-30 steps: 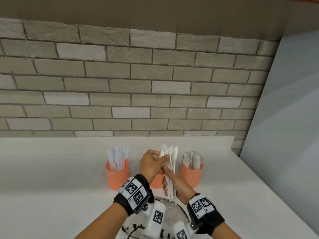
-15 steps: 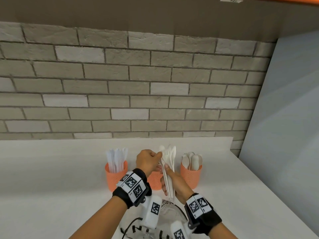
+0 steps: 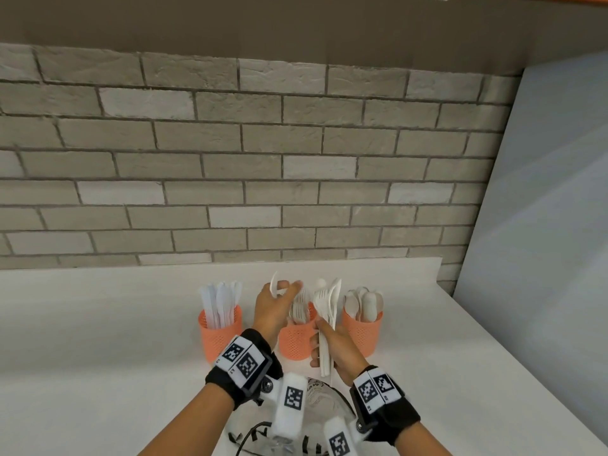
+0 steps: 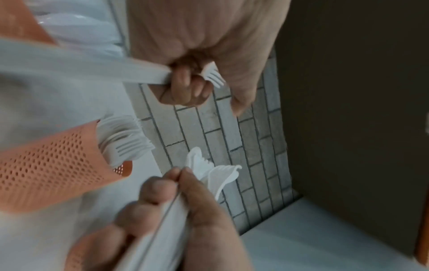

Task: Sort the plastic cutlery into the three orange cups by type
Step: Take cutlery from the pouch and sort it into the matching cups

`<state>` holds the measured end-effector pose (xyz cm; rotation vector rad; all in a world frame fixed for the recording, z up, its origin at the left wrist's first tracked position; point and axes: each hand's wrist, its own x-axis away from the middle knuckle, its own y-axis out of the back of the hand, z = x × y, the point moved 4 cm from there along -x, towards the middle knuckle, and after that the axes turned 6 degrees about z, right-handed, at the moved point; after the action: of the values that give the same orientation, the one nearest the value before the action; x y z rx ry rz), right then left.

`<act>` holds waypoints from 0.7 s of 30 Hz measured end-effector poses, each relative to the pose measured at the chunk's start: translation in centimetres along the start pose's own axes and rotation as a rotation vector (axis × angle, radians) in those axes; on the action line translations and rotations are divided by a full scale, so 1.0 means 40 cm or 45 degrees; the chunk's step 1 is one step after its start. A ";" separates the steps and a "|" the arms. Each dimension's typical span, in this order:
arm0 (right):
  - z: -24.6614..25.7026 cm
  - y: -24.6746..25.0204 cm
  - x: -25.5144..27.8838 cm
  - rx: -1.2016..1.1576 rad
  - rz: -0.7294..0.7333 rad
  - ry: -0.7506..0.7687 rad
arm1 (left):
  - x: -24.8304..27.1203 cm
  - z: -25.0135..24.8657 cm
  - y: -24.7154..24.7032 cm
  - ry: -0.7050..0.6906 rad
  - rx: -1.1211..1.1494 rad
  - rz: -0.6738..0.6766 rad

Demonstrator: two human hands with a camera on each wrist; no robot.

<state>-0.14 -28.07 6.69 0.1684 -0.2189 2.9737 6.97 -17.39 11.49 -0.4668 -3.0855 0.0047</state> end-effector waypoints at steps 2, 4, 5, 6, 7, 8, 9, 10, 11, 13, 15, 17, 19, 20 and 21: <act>-0.002 -0.002 -0.004 0.024 -0.023 0.004 | 0.016 -0.005 -0.021 -0.072 -0.097 0.071; -0.005 -0.006 -0.009 0.047 -0.028 -0.006 | 0.030 -0.005 -0.044 -0.102 -0.180 0.112; -0.005 -0.008 -0.011 0.070 -0.028 -0.005 | 0.035 -0.003 -0.054 -0.108 -0.212 0.114; -0.004 -0.011 -0.012 0.097 -0.028 0.002 | 0.037 0.000 -0.063 -0.115 -0.235 0.112; -0.003 -0.012 -0.014 0.119 -0.030 0.012 | 0.039 0.002 -0.070 -0.126 -0.254 0.111; -0.002 -0.014 -0.014 0.126 -0.033 0.023 | 0.039 0.004 -0.076 -0.137 -0.290 0.109; -0.001 -0.014 -0.015 0.130 -0.038 0.037 | 0.039 0.006 -0.081 -0.152 -0.343 0.107; -0.001 -0.013 -0.015 0.131 -0.043 0.052 | 0.039 0.007 -0.085 -0.160 -0.407 0.110; 0.000 -0.013 -0.013 0.132 -0.045 0.067 | 0.038 0.008 -0.089 -0.167 -0.463 0.110; -0.002 -0.014 -0.008 0.140 -0.035 0.081 | 0.035 0.004 -0.093 -0.175 -0.531 0.093; -0.007 -0.014 -0.006 0.171 -0.028 0.060 | 0.031 -0.015 -0.091 -0.231 -0.557 0.021; -0.008 -0.013 -0.004 0.196 -0.022 0.035 | 0.028 -0.045 -0.083 -0.273 -0.406 -0.059; -0.003 -0.012 0.000 0.204 -0.011 0.046 | 0.014 -0.068 -0.071 -0.272 -0.155 -0.114; 0.000 -0.010 0.000 0.221 -0.014 0.054 | 0.004 -0.076 -0.061 -0.260 -0.034 -0.151; 0.002 -0.007 0.001 0.247 -0.018 0.056 | -0.012 -0.079 -0.047 -0.236 0.068 -0.209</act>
<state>-0.12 -27.80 6.83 0.1257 0.0761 2.9770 6.92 -19.31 14.67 -0.2213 -3.2856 0.1345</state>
